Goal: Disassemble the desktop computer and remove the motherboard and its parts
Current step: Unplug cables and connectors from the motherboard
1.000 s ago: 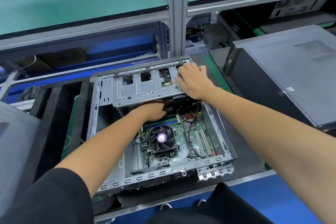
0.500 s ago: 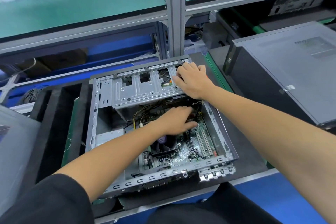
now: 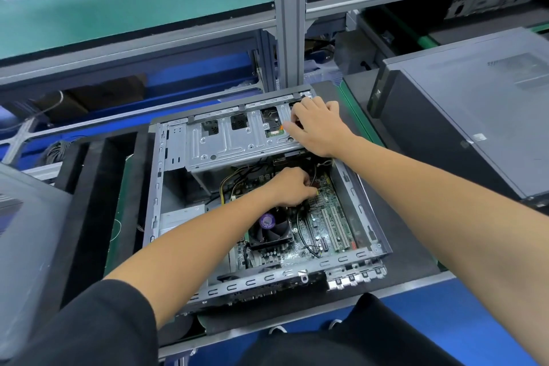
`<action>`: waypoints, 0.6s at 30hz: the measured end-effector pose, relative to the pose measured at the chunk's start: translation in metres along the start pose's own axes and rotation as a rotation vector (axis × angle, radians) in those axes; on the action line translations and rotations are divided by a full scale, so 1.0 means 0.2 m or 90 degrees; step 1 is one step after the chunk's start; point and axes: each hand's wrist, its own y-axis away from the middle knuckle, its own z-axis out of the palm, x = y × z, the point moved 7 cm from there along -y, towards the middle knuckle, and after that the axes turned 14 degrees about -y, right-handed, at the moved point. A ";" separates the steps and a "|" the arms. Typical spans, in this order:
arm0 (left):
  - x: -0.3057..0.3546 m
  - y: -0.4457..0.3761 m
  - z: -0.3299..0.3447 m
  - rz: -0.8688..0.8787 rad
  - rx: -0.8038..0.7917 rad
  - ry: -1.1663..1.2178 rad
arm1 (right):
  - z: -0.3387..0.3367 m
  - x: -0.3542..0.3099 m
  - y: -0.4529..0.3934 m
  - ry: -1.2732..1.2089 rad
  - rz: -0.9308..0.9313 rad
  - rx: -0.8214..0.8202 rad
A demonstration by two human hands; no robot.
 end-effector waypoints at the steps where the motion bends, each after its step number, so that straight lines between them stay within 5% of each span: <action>1: 0.00 -0.01 0.00 -0.009 0.003 -0.011 | 0.00 0.00 0.00 -0.003 0.001 -0.001; 7: -0.02 0.00 -0.01 -0.006 0.072 0.104 | 0.00 0.00 0.00 0.001 0.000 0.006; 18: -0.05 -0.16 0.01 -0.084 0.069 -0.091 | 0.00 0.01 -0.01 -0.012 0.003 0.007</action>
